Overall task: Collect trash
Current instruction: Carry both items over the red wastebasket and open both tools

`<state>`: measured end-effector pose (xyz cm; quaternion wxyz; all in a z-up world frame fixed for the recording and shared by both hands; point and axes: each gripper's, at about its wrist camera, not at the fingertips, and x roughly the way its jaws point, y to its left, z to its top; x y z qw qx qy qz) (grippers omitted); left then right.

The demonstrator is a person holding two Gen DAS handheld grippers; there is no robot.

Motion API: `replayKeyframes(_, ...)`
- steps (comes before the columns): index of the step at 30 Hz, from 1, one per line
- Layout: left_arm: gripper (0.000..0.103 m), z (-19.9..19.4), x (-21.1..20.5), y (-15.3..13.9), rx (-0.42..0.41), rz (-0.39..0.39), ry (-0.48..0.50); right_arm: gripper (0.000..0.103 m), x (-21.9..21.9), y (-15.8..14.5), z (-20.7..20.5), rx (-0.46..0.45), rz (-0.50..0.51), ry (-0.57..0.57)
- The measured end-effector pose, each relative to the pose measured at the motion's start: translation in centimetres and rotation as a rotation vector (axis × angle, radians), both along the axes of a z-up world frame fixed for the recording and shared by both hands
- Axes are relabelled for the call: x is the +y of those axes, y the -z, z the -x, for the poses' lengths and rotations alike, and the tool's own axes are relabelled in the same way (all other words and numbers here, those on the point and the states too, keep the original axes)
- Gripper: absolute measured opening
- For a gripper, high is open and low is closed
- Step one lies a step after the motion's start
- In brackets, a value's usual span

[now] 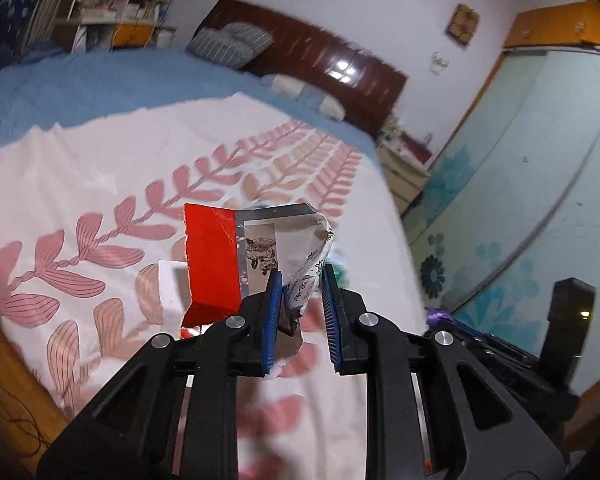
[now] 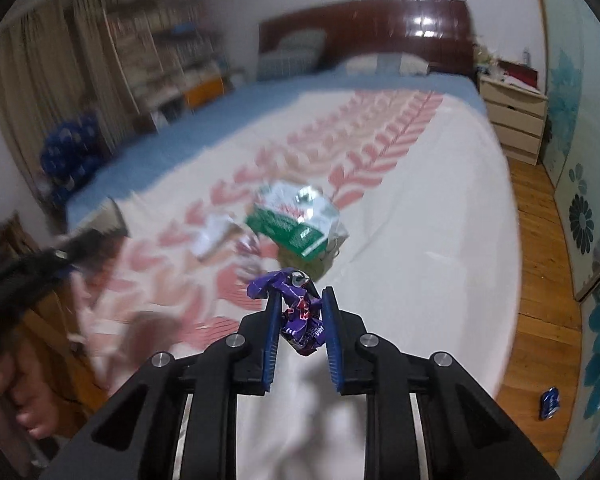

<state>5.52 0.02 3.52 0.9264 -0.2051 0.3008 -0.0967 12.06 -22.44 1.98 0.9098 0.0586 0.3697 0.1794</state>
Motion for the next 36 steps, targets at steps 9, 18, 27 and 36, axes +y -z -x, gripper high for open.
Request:
replayKeyframes(9, 0.02, 6.8, -10.5, -6.5, -0.102, 0.013, 0.211, 0.022, -13.8, -7.8, 13.5, -0.133, 0.0, 0.118)
replayKeyframes(18, 0.02, 9.6, -30.3, -5.2, 0.007, -0.008, 0.649, 0.022, -30.4, -2.0, 24.5, 0.057, 0.113, 0.4)
replayKeyframes(27, 0.02, 11.1, -47.1, 8.7, 0.385, -0.158, 0.937, 0.022, -38.2, 12.8, 32.2, 0.382, -0.013, 0.591)
replayKeyframes(36, 0.02, 12.3, -49.3, 16.6, 0.678, -0.347, 0.964, 0.022, -36.8, 21.2, 32.8, 0.558, -0.105, 0.586)
